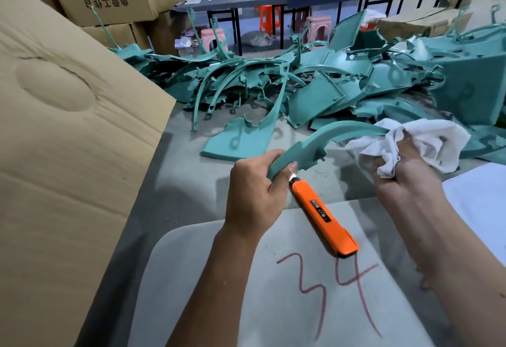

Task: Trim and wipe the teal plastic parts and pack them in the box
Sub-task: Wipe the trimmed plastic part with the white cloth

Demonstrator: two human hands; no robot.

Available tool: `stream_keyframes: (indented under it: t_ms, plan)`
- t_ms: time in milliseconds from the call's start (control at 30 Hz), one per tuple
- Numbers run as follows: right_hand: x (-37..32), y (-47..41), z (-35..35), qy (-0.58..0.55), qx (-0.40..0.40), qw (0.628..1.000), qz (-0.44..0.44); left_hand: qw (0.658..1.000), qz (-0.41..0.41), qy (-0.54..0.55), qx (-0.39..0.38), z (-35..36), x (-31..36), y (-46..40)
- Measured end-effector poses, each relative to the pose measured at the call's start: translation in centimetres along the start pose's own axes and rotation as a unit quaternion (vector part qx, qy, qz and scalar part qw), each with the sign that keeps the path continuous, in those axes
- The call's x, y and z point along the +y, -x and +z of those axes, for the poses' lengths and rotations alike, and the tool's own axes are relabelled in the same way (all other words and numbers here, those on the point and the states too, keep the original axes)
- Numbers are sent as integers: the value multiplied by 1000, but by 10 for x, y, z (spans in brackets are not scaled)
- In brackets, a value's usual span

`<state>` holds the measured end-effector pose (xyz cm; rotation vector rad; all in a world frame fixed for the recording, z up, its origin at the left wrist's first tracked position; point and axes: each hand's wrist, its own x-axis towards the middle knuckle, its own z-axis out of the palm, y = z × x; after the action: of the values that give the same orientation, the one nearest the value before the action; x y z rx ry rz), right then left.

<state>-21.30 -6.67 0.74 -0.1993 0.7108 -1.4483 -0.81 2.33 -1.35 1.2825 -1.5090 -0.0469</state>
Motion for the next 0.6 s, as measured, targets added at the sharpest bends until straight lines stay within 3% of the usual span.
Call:
stream_keyframes:
  t_ms: [67, 100, 167, 233, 267, 300, 400, 467, 533, 600]
  plan:
    - [6, 0, -2, 47, 56, 994, -77, 1000, 6, -8, 12, -1, -1, 1]
    - [7, -2, -6, 122, 89, 974, -168, 1000, -14, 9, 21, -2, -1, 1]
    - [4, -6, -11, 286, 85, 878, -374, 989, -104, 78, 66, -4, -1, -1]
    - [5, -6, -15, 390, -41, 753, -528, 945, -212, 200, 150, -7, -3, -8]
    - [9, -7, -16, 403, -91, 723, -553, 917, -248, 251, 186, -9, -4, -11]
    - [15, -4, -14, 402, -119, 735, -533, 898, -272, 283, 198, -10, -5, -12]
    - [34, 15, -1, 385, -177, 830, -362, 882, -316, 328, 126, -3, 0, -11]
    - [42, 23, 2, 431, -225, 828, -279, 888, -317, 322, 82, 7, 6, -7]
    - [45, 30, 5, 454, -266, 807, -269, 902, -302, 300, 71, 14, 12, -5]
    - [48, 36, 7, 432, -281, 812, -274, 912, -286, 283, 80, 19, 15, -4]
